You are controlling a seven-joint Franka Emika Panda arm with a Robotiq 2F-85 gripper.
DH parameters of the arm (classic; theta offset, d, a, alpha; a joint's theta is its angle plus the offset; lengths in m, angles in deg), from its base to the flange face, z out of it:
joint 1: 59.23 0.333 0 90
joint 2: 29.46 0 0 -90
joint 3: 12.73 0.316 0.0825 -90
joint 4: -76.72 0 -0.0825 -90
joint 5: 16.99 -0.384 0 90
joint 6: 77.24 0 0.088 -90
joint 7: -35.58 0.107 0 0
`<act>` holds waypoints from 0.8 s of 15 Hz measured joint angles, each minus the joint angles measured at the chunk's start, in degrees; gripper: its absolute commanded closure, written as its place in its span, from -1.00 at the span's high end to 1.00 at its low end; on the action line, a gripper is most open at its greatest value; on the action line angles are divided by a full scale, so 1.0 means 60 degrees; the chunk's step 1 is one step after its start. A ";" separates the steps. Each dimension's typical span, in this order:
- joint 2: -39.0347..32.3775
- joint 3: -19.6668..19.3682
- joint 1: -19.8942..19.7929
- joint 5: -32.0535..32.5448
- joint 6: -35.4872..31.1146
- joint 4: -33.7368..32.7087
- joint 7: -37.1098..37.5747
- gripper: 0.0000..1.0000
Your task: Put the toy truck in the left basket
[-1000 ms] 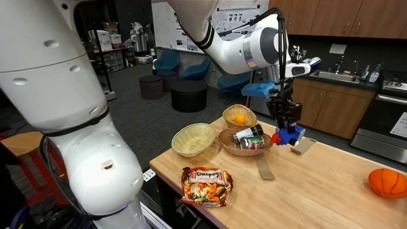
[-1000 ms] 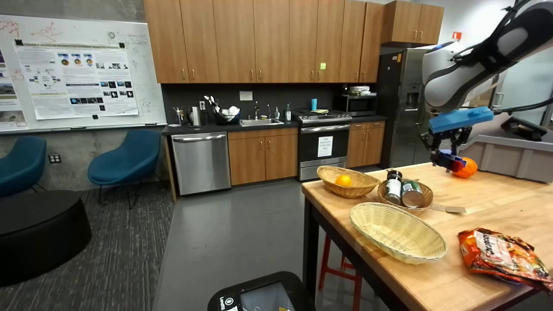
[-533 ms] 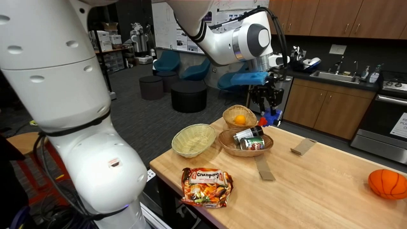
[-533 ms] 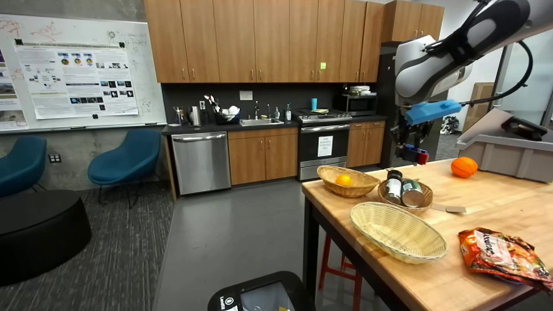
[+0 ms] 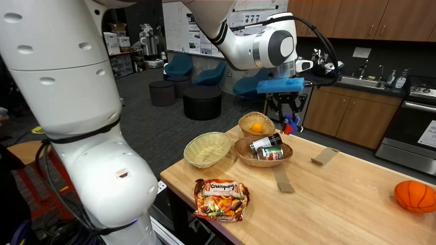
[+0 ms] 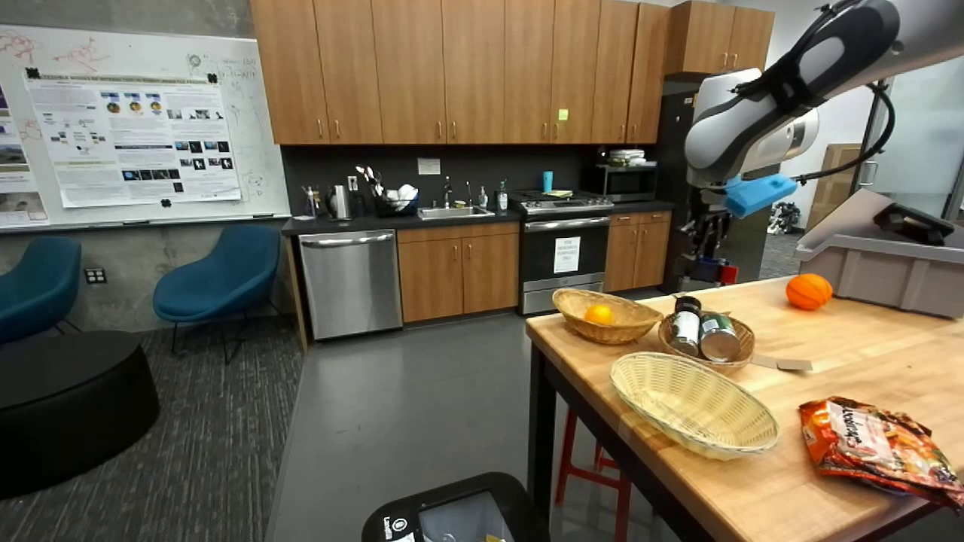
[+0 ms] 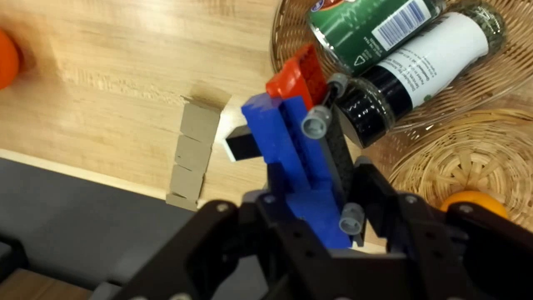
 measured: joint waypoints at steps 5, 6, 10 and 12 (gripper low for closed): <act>-0.0134 -0.0142 -0.0008 -0.0503 -0.0524 0.0000 -0.1816 -0.56; -0.0152 -0.0160 -0.0022 -0.0501 -0.0590 0.0000 -0.1952 -0.56; -0.0209 -0.0245 -0.0084 -0.0275 -0.0630 -0.0024 -0.1587 -0.56; -0.0257 -0.0276 -0.0092 0.0033 -0.0543 -0.0053 -0.0993 -0.56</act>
